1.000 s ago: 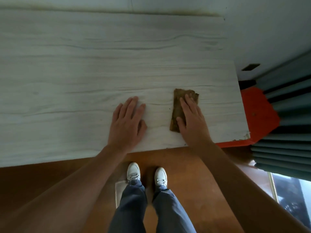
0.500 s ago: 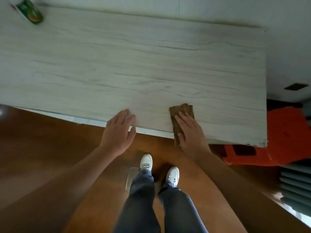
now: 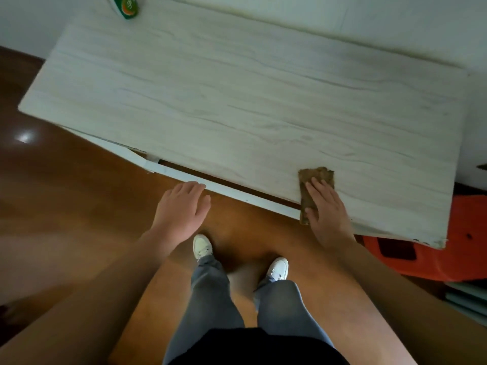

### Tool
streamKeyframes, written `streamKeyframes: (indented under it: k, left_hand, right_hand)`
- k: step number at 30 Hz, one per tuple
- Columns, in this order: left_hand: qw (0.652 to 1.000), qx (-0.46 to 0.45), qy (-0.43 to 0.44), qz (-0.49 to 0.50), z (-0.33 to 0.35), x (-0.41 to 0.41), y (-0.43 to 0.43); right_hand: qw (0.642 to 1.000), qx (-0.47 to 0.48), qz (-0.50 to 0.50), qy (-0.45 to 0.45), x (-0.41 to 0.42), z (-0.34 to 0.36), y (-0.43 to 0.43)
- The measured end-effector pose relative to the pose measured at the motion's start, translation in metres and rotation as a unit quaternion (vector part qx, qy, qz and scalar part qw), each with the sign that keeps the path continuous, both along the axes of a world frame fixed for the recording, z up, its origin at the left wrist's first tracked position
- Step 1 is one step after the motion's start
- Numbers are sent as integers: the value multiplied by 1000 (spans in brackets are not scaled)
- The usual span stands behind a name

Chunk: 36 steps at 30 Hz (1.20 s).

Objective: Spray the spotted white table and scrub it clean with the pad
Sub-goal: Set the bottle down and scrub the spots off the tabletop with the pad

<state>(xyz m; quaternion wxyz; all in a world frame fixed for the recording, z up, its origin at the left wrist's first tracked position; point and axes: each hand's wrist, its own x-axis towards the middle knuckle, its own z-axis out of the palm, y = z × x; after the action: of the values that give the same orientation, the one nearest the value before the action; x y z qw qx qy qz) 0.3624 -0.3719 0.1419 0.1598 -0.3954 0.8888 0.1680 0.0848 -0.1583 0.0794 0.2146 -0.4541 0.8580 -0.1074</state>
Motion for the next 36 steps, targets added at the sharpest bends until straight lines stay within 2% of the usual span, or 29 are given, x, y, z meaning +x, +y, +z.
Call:
streamKeyframes:
  k: [4,12,22,27,31,36]
  left_hand:
    - [1000,-10,17,-4,-4,21,-32]
    - [998,-49,8,-46,-31,59,-149]
    - [991,-14,-14,-131,-48,98,-201]
    - [992,-15,16,-128,-49,101,-204]
    - [989,-33,48,-136,-52,108,-216]
    - [990,-65,54,-112,-56,122,-262]
  right_hand:
    - [1000,5,-18,-6,30,6,-32]
    - [991,-23,-130,2,109,-1,-120]
    - [996,-35,-80,-20,208,0,-240]
    - [1000,-18,-20,-1,193,1,-223]
    - [998,2,-49,30,174,-7,-215]
    - [997,-50,-34,42,187,-13,-227]
